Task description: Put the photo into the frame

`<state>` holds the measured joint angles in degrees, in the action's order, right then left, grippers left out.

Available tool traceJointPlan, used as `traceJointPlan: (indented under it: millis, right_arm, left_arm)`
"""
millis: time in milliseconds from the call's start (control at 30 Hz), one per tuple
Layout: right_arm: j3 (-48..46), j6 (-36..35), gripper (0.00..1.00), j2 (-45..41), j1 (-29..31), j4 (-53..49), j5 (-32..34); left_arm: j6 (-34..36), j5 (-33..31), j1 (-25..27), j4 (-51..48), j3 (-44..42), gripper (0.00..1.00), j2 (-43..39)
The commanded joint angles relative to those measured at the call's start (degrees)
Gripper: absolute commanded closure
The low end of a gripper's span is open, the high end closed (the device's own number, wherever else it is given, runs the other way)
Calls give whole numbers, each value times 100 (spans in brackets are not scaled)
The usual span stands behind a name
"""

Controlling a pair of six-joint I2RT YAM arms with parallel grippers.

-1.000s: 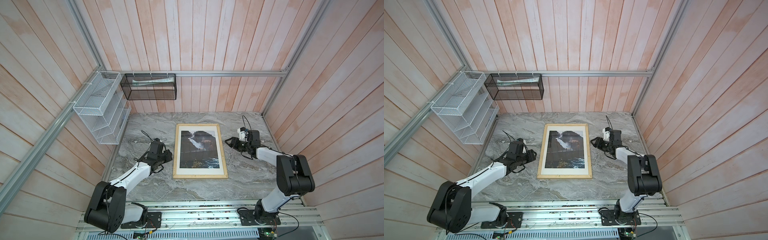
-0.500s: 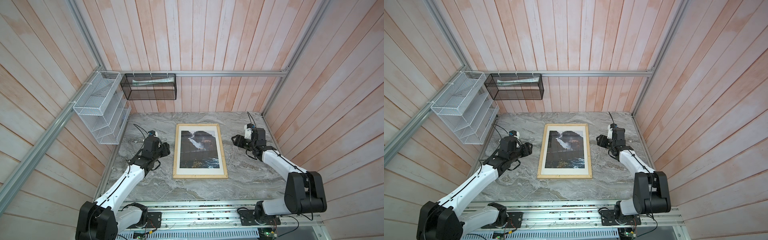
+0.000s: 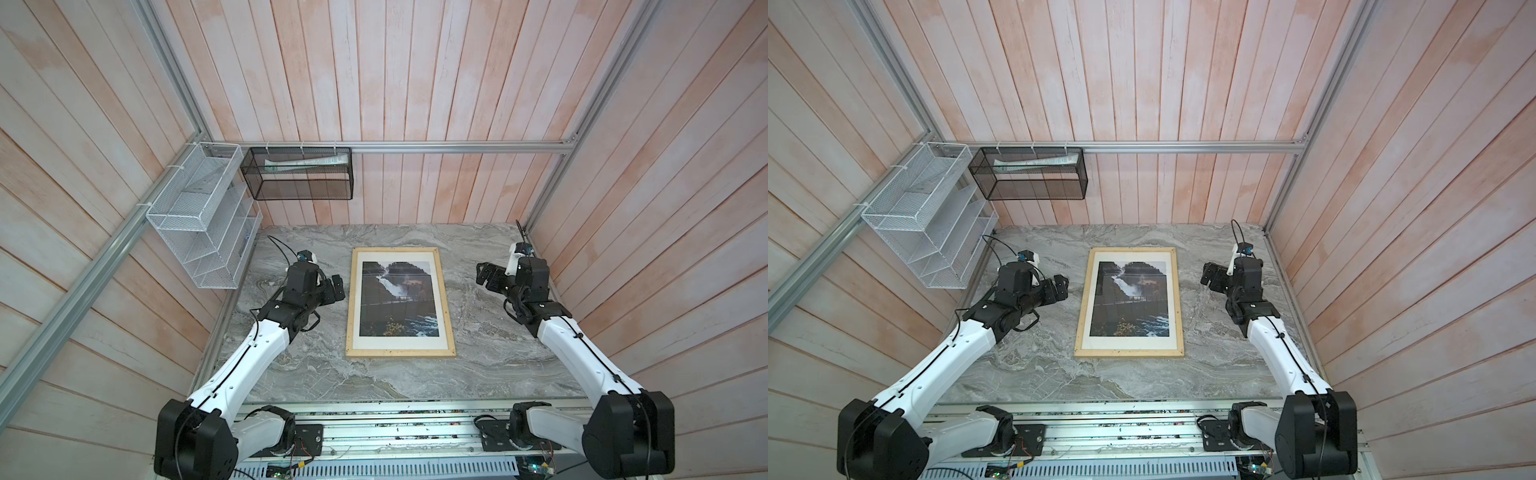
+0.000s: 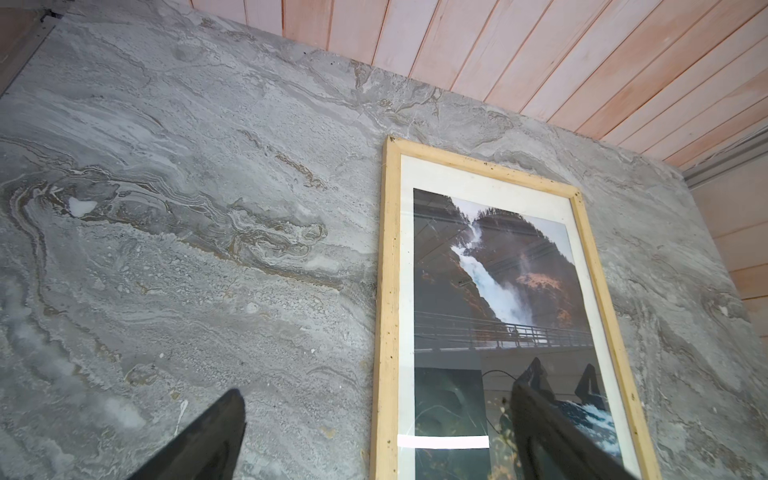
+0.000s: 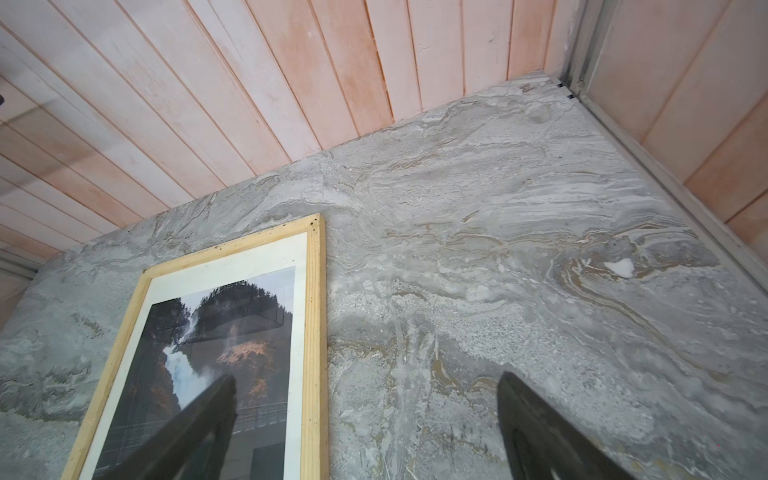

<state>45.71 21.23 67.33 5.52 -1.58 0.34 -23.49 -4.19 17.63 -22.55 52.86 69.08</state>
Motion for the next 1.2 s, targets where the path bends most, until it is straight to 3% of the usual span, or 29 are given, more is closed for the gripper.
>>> traceJointPlan:
  millis: [0, 133, 300, 500, 667, 867, 1000, 1100, 1167]
  right_arm:
    - [-221, 144, 2, -324, -41, -219, 511]
    - [-494, 119, 2, -709, -64, -93, 348]
    - [-619, -9, 2, -882, -60, -48, 92]
    - [-804, -131, 2, -1023, -52, 74, 129]
    - [-1011, -273, 2, -1522, -51, 143, 255]
    - [-1136, -260, 2, -1937, -54, 178, 593]
    - [-1167, -282, 2, -2034, -58, 242, 650]
    - [-1161, -287, 2, -2019, -57, 246, 690]
    - [-1168, -285, 2, -1990, -60, 266, 687]
  left_arm:
    - [196, -105, -21, -526, 334, 0, 368]
    - [59, -616, -40, -1157, 854, 0, 1184]
    - [186, -496, -48, -1002, 1007, 0, 1357]
    - [189, -1552, -214, -395, 848, 0, 1157]
    - [441, -2241, -594, 966, -8, 0, 695]
    - [704, -1587, -1428, 2654, -1177, 0, 255]
    - [809, -1689, -1565, 3754, -1950, 0, 105]
    - [803, -1029, -1823, 4217, -2246, 0, 188]
    - [839, -1048, -1859, 4361, -2317, 0, 322]
